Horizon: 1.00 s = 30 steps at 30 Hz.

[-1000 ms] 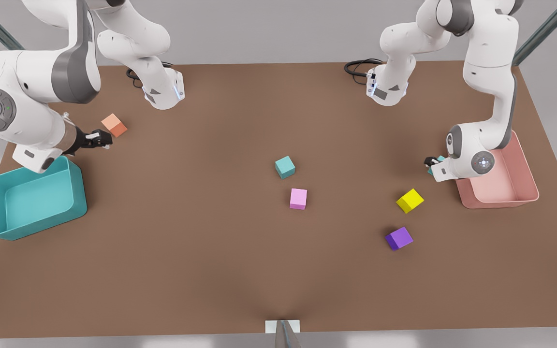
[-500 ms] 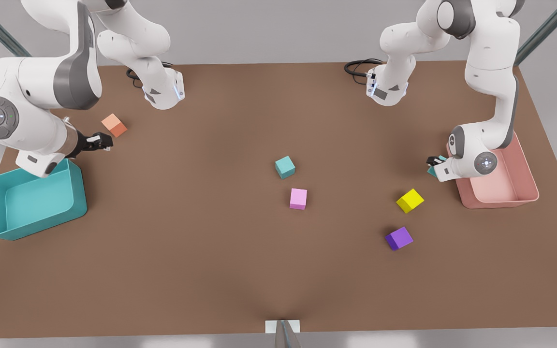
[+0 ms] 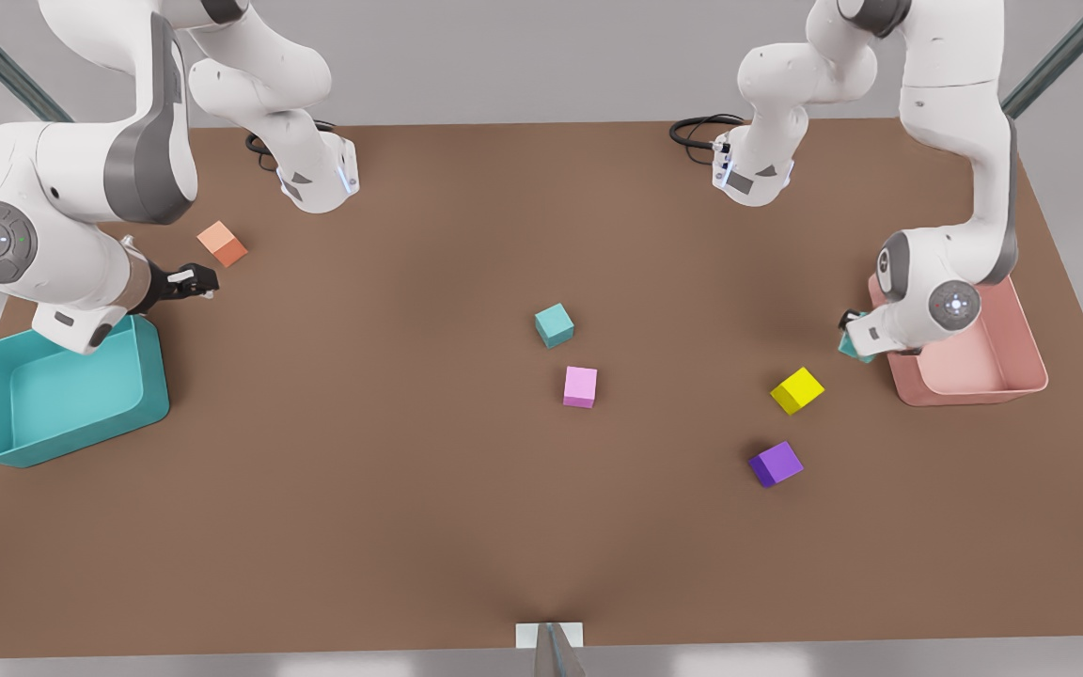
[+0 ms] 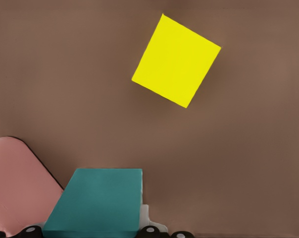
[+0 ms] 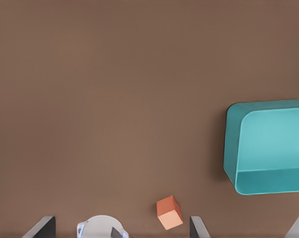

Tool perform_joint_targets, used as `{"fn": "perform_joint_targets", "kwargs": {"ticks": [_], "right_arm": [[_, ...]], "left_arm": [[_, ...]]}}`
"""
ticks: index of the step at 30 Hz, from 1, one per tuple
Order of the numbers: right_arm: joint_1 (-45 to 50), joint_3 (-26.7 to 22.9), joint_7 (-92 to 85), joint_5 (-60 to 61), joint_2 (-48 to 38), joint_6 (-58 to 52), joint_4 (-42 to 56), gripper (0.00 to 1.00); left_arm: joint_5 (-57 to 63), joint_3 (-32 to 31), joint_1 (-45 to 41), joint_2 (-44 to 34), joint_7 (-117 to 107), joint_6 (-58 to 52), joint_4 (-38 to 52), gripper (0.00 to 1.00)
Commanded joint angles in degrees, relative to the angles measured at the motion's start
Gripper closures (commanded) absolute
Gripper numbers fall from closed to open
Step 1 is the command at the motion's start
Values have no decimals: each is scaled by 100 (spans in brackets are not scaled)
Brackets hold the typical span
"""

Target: Stack the two blue cubes on top of each other

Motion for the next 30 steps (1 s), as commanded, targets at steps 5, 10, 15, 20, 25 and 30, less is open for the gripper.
{"fn": "perform_joint_targets", "kwargs": {"ticks": [5,10,15,20,25,30], "right_arm": [[1,-3,-172,10,3,13,2,0],[1,-29,-172,19,3,39,-6,0],[1,-38,-172,19,12,39,-6,0],[1,-38,-172,28,12,39,-15,0],[1,-38,-172,45,47,39,-15,0],[1,-38,-172,54,55,39,-15,0]], "left_arm": [[-790,-1690,-1085,1139,-4348,-2199,3063,32],[-984,-1937,-2614,3434,-7434,-2182,6070,32],[-1195,-1937,-3054,3777,-7883,-2629,5984,31],[-1529,-2042,-3080,2590,-8006,-1655,4199,31],[-1529,-2464,-3212,2441,-8182,-1084,3549,31],[-1529,-2482,-3238,2485,-8182,-714,3329,29]]}}
